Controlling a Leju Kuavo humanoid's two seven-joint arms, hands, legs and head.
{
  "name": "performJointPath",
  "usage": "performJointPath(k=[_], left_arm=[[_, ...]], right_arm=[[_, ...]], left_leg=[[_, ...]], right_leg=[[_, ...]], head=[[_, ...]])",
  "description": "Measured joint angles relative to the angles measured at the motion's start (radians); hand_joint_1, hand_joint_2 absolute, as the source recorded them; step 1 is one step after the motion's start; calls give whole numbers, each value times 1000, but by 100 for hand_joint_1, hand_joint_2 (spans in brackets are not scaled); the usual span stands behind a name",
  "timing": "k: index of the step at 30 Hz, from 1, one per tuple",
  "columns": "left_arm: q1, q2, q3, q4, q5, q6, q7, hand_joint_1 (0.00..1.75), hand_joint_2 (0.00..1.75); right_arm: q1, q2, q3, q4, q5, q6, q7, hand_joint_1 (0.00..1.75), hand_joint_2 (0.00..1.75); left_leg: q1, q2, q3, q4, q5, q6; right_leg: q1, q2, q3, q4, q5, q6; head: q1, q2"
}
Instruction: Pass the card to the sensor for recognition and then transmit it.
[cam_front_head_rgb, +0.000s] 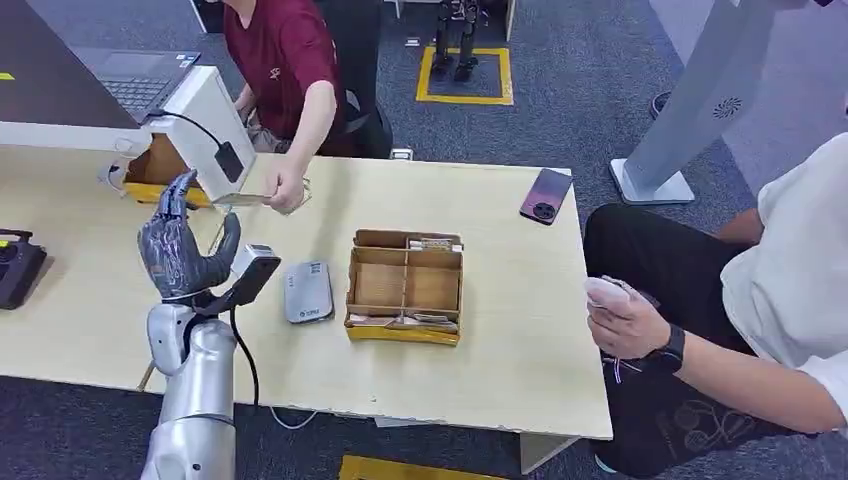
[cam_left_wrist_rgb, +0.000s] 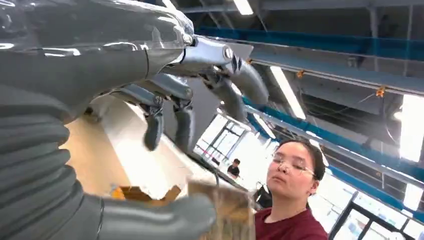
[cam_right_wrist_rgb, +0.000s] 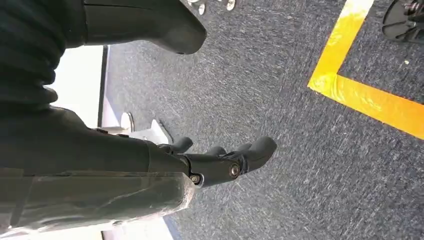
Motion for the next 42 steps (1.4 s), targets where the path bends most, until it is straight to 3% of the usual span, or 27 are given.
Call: performJointPath(k=[6,12,14,15,17,18,19,21,23,26,33,35,39,42], left_arm=[[-14,-5,2,41,63,0,2,0,175],[-42,-6,2,162,239,-3,2,0,175],[-61,-4,-13,221,401,-77,25,0,175],[-58,-2,-45,240,506,-151,55,0,175],[-16,8,-133,233,590,-268,74,0,175],[36,25,-225,192,637,-357,89,0,175],[81,37,-302,143,669,-402,92,0,175],[180,70,-437,39,687,-433,97,0,175],[268,114,-566,-52,688,-436,109,0,175],[339,154,-686,-132,697,-431,117,0,175],[378,203,-785,-201,709,-430,119,0,175],[391,212,-805,-214,661,-421,107,0,175],[431,232,-908,-227,391,-258,127,0,175],[431,247,-982,-222,331,-180,154,0,175]], right_arm=[[0,0,0,0,0,-1,0,0,175],[-1,0,0,0,-4,-3,5,0,175],[-1,0,-2,0,-21,-8,5,0,175],[-1,0,-8,0,-32,-12,5,0,175],[0,0,-20,0,-51,-18,5,0,175],[1,0,-29,0,-64,-19,5,0,175],[2,0,-37,0,-73,-20,7,0,175],[5,0,-52,0,-84,-21,12,0,175],[8,0,-68,0,-90,-24,13,0,175],[8,0,-77,0,-90,-28,14,0,175],[8,0,-94,0,-90,-30,14,0,175],[8,0,-97,0,-92,-33,14,0,175],[7,0,-101,0,-93,-36,25,0,175],[7,0,-104,0,-90,-37,27,0,175]], left_leg=[[0,0,0,0,0,0],[0,0,0,0,0,0],[0,0,0,0,0,0],[0,0,0,0,0,0],[0,0,-1,0,0,0],[0,1,-1,0,0,0],[0,2,-1,0,0,0],[0,3,-1,0,-2,0],[0,2,-2,0,-3,0],[0,1,-4,0,-3,0],[0,1,-4,0,-1,-1],[0,1,-3,0,-1,-1],[0,0,-4,0,-1,-1],[0,0,-4,0,-1,-1]], right_leg=[[0,0,0,0,0,0],[0,0,-1,0,0,0],[0,0,-1,0,0,0],[0,0,0,0,0,0],[0,0,0,0,0,0],[0,1,0,0,0,0],[0,2,-1,0,0,0],[0,3,-2,0,0,0],[0,2,-3,-1,-2,1],[0,1,-4,-1,-2,1],[0,1,-4,0,-1,0],[0,1,-4,0,-1,0],[0,0,-4,0,-1,0],[0,0,-5,0,-1,0]], head=[[0,0],[0,0],[0,0],[0,0],[0,0],[0,0],[0,0],[0,0],[0,0],[0,0],[0,0],[0,0],[0,0],[0,0]])
